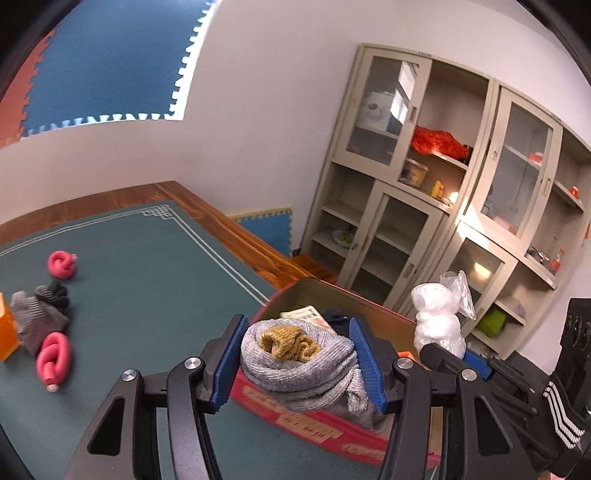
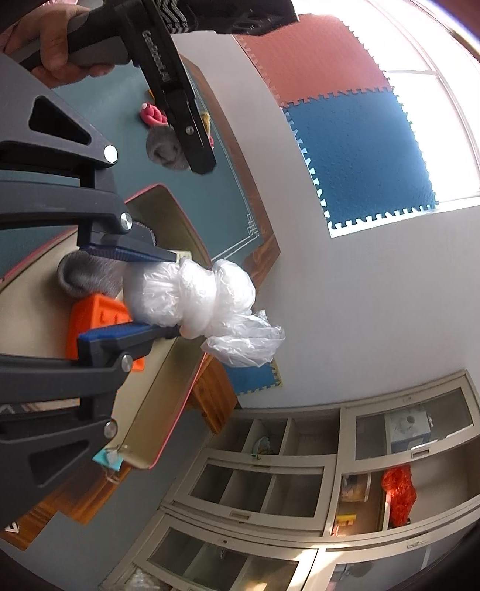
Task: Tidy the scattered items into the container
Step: 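Carry the rolled sock to the tin with the left tool while the right tool carries the plastic bundle, then open both tools over the tin and move back to the table items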
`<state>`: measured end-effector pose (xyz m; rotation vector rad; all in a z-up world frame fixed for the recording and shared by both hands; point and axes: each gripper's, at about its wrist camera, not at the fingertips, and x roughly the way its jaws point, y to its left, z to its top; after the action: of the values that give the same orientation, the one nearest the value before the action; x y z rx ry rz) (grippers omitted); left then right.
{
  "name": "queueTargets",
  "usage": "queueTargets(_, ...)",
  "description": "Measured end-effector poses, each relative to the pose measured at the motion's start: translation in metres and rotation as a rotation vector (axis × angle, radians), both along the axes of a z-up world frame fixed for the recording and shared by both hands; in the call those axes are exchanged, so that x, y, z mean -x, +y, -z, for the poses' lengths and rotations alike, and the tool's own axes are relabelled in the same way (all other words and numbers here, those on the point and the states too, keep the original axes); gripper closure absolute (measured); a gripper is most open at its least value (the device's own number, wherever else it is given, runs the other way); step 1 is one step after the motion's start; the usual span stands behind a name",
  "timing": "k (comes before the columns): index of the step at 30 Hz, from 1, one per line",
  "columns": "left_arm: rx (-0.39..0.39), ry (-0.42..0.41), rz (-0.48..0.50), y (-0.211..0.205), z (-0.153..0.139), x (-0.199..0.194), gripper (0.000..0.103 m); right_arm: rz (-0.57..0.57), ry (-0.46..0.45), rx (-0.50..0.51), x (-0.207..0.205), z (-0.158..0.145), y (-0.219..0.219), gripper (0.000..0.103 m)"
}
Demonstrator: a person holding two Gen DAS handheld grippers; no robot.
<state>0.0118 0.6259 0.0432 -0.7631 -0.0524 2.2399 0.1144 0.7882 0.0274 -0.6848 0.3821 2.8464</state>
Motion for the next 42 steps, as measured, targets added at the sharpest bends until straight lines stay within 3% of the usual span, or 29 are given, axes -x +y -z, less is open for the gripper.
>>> queueTargets(2, 0.015, -0.021, 0.009, 0.009, 0.003, 0.003, 0.038, 0.003, -0.005, 0.013, -0.003, 0.002, 0.004, 0.069)
queueTargets(3, 0.02, -0.032, 0.01, 0.012, 0.005, 0.004, 0.028, 0.005, -0.006, 0.022, -0.005, 0.003, 0.007, 0.068)
queueTargets(5, 0.029, -0.046, 0.014, 0.016, 0.009, 0.005, 0.02, 0.011, -0.009, 0.036, -0.009, 0.006, 0.012, 0.065)
queueTargets(7, 0.039, -0.048, 0.015, 0.019, 0.012, 0.002, 0.02, 0.026, -0.014, 0.037, -0.013, 0.009, 0.016, 0.053)
queueTargets(9, 0.041, -0.052, 0.011, 0.018, 0.013, 0.002, 0.02, 0.036, -0.017, 0.045, -0.016, 0.012, 0.019, 0.048)
queueTargets(17, 0.027, -0.062, -0.027, 0.002, 0.012, 0.002, 0.02, 0.063, -0.003, 0.062, -0.022, 0.011, 0.024, 0.048)
queueTargets(27, 0.04, -0.053, -0.088, -0.027, 0.014, 0.002, 0.016, -0.002, 0.008, 0.039, -0.012, 0.004, -0.006, 0.048)
queueTargets(42, 0.021, -0.104, -0.33, -0.142, 0.03, 0.027, 0.014, -0.181, 0.007, -0.003, 0.026, -0.004, -0.079, 0.045)
